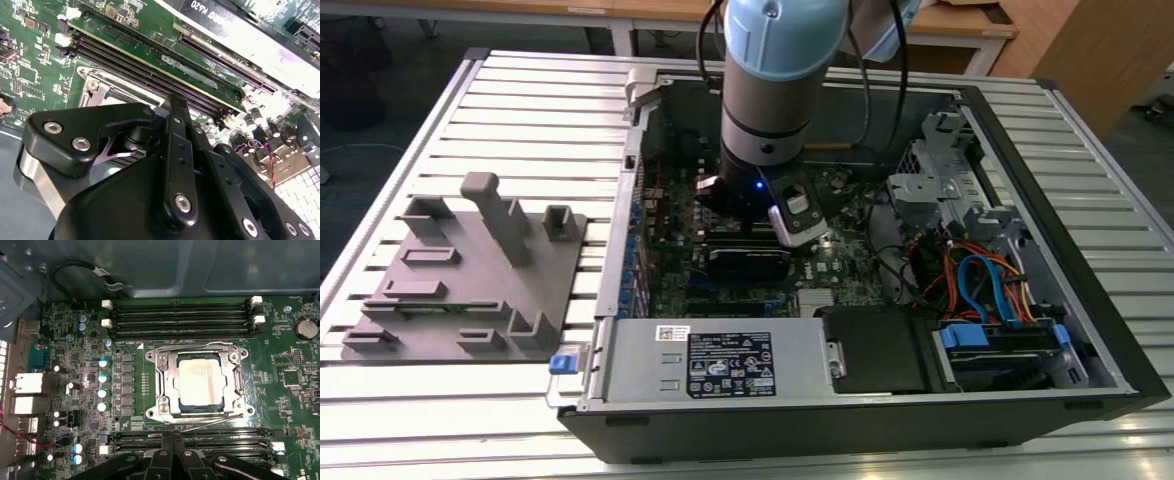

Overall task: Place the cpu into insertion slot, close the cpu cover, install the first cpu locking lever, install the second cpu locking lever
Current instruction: 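Install the second cpu locking lever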

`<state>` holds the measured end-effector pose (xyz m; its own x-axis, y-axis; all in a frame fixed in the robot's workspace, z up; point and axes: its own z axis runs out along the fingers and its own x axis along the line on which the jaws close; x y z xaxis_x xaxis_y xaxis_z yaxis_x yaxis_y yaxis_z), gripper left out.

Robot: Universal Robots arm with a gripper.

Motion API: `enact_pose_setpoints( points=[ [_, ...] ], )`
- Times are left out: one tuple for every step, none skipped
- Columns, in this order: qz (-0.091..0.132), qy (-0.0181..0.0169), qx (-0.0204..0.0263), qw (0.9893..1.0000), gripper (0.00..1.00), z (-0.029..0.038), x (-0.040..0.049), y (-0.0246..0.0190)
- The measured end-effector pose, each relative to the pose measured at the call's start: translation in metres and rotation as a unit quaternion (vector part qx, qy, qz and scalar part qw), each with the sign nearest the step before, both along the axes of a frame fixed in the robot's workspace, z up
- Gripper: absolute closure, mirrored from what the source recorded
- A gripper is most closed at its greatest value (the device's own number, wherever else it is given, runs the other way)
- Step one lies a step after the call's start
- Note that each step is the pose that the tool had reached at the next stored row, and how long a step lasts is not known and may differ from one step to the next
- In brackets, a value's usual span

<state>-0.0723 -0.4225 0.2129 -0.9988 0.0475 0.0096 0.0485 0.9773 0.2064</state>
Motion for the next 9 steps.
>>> enact_pose_setpoints(
  points=[
    [0.0, 0.0001, 0.0002, 1.0, 0.89, 0.0005, 0.0, -0.0001],
    [0.0, 0.0001, 0.0003, 1.0, 0.89, 0.0012, 0.0, -0.0001],
    [0.0, 0.0002, 0.0004, 1.0, 0.89, 0.0019, 0.0, 0.0],
    [0.0, 0.0002, 0.0005, 1.0, 0.89, 0.0026, 0.0, -0.0001],
    [0.0, 0.0002, 0.0009, 1.0, 0.89, 0.0028, 0.0, 0.0],
    [0.0, 0.0002, 0.001, 1.0, 0.89, 0.0028, 0.0, 0.0],
    [0.0, 0.0002, 0.0011, 1.0, 0.89, 0.0028, 0.0, 0.0],
    [0.0, 0.0002, 0.0011, 1.0, 0.89, 0.0028, 0.0, 0.0],
    [0.0, 0.0002, 0.0012, 1.0, 0.89, 0.003, 0.0, 0.0]
  ],
)
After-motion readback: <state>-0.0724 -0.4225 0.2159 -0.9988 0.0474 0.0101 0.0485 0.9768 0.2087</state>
